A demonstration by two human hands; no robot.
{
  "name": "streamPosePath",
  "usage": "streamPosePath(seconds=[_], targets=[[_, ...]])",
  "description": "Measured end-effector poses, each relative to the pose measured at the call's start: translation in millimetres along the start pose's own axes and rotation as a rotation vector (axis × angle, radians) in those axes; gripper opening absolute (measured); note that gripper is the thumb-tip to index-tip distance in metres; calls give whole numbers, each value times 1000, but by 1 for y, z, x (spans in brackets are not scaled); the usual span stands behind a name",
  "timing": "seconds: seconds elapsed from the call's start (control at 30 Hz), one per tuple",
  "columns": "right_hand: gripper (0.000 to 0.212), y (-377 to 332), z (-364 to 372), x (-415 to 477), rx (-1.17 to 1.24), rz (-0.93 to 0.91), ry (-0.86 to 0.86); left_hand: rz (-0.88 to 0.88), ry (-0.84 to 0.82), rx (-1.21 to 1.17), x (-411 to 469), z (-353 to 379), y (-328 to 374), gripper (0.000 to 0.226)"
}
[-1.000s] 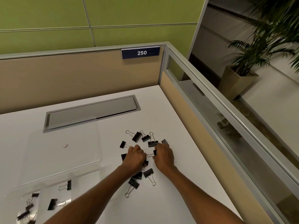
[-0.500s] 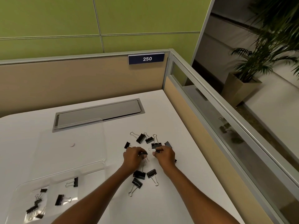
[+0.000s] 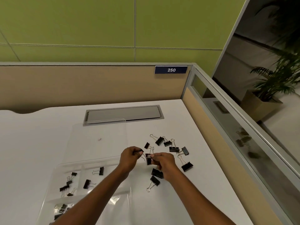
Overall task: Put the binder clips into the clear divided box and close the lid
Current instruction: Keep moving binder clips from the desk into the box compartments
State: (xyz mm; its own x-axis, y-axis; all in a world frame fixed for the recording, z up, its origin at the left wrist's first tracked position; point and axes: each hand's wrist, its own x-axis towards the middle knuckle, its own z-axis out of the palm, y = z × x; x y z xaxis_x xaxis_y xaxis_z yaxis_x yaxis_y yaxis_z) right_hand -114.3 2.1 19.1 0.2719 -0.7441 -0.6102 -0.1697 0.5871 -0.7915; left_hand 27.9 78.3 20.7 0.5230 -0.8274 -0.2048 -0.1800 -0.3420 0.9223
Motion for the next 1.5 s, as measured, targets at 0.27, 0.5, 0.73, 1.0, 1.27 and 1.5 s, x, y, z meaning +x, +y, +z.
streamPosePath(seconds=[0.27,0.5,0.73,1.0,1.27,1.5], targets=[[5,13,62,-31,-68,11,-120,-28,77,-30,-29,-74,-24,11],[12,27,116,-51,-149,-20,-172,-67,129,-21,-46,-130,-51,14],[4,40,157,-65,-281,-106,-140,-73,134,56,-55,-167,-71,13],[10,59,181,-70,-532,-217,20,18,142,575,-44,-177,-93,14],[11,82,195,-69,-821,-329,110,134,63,929,-41,-170,-104,21],[38,82,200,-68,-908,-370,109,155,97,931,-40,-170,-107,27]])
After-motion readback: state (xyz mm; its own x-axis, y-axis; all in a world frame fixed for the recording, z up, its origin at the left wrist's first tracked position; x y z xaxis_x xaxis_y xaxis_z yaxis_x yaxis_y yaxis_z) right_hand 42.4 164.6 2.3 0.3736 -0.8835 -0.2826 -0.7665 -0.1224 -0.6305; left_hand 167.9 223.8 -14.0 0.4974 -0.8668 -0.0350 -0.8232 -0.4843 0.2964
